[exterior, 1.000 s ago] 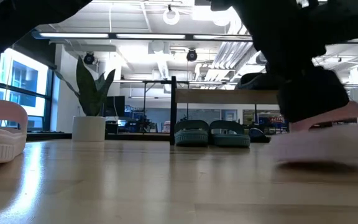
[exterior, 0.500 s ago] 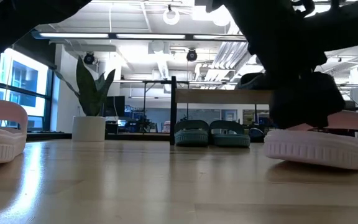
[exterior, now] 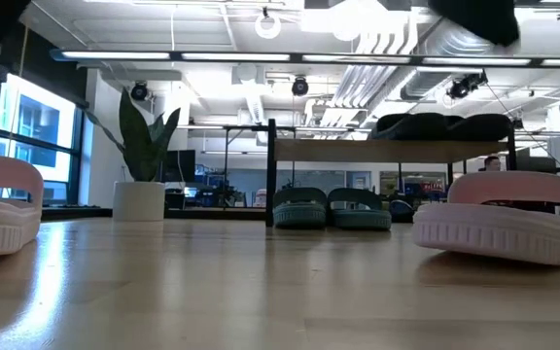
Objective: Pick and place slides into the shelf
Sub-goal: Move the right pink slipper under the shelf
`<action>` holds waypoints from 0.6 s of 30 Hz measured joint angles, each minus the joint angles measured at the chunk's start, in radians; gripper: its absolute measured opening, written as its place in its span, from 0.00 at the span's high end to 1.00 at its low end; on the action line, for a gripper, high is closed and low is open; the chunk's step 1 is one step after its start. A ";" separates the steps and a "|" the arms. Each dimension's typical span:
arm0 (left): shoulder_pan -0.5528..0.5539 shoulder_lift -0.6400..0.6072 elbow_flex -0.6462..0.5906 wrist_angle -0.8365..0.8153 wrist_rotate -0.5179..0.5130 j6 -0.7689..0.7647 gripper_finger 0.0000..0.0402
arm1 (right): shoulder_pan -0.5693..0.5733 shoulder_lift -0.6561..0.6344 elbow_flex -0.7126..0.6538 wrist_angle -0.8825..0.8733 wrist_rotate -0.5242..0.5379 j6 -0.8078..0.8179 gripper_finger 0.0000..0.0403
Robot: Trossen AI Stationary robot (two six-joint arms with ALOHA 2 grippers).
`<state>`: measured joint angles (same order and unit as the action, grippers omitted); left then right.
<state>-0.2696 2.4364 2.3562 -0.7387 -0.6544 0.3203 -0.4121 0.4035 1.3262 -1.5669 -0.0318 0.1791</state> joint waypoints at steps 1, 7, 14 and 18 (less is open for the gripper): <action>-0.007 -0.023 0.000 -0.015 -0.001 -0.025 0.51 | 0.000 0.001 0.000 0.004 -0.008 0.015 0.73; -0.022 -0.168 0.000 -0.173 0.003 -0.265 0.57 | -0.009 0.035 0.000 0.023 -0.054 0.077 0.73; -0.019 -0.328 0.001 -0.403 0.011 -0.476 0.67 | -0.058 0.117 0.000 0.085 -0.129 -0.023 0.73; -0.022 -0.385 0.001 -0.495 0.026 -0.555 0.71 | -0.068 0.173 0.000 0.108 -0.156 -0.017 0.73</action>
<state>-0.2916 2.0517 2.3569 -1.2340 -0.6286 -0.2347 -0.4805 0.5765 1.3266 -1.4586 -0.1882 0.1626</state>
